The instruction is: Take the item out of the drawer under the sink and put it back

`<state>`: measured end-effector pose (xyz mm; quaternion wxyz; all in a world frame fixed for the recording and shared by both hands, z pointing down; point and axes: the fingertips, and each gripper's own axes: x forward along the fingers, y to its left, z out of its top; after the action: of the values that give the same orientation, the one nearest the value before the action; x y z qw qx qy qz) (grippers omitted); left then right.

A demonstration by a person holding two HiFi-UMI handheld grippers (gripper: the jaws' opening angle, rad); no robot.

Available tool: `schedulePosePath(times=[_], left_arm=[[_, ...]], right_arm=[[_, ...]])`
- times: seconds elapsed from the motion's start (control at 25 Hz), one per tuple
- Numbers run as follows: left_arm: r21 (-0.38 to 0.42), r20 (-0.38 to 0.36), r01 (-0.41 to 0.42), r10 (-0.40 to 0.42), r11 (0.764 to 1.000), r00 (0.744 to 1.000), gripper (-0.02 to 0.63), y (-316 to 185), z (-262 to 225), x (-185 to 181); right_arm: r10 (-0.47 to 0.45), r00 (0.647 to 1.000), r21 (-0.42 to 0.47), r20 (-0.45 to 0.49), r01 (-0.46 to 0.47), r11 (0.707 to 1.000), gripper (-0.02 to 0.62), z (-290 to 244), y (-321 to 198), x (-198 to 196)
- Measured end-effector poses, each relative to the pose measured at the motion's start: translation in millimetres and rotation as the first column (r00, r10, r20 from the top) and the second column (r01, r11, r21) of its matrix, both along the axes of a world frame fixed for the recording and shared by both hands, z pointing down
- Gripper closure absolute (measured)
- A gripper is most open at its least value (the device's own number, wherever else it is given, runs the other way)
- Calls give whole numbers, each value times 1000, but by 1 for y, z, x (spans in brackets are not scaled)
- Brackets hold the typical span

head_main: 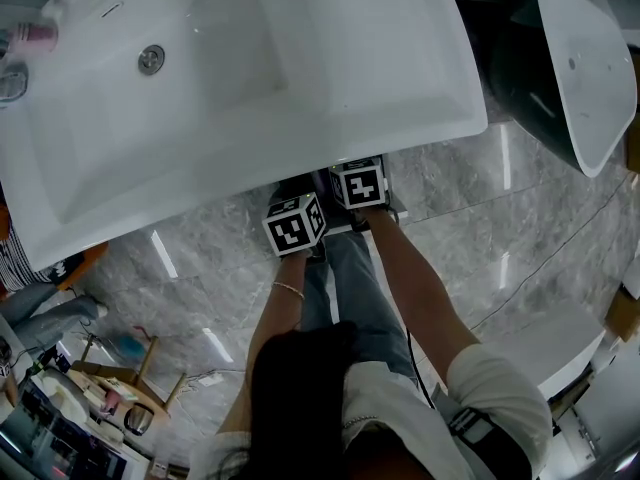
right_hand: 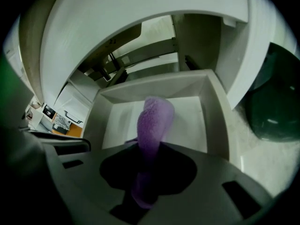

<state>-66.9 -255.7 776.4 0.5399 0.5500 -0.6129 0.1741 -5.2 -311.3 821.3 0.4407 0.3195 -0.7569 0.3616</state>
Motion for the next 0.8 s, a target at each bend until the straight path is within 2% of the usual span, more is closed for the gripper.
schedulePosePath(times=[0.36, 0.48, 0.8], left_arm=[[-2, -3, 11, -11, 1000, 1000, 603, 9, -17, -4], [4, 6, -10, 10, 1000, 1000, 603, 15, -28, 1], [50, 1, -21, 21, 999, 1000, 603, 21, -64, 4]], right_arm=[[70, 996, 28, 56, -72, 997, 509, -42, 7, 3], [88, 994, 26, 62, -90, 996, 509, -58, 16, 10], [151, 983, 51, 104, -156, 986, 509, -107, 27, 17]])
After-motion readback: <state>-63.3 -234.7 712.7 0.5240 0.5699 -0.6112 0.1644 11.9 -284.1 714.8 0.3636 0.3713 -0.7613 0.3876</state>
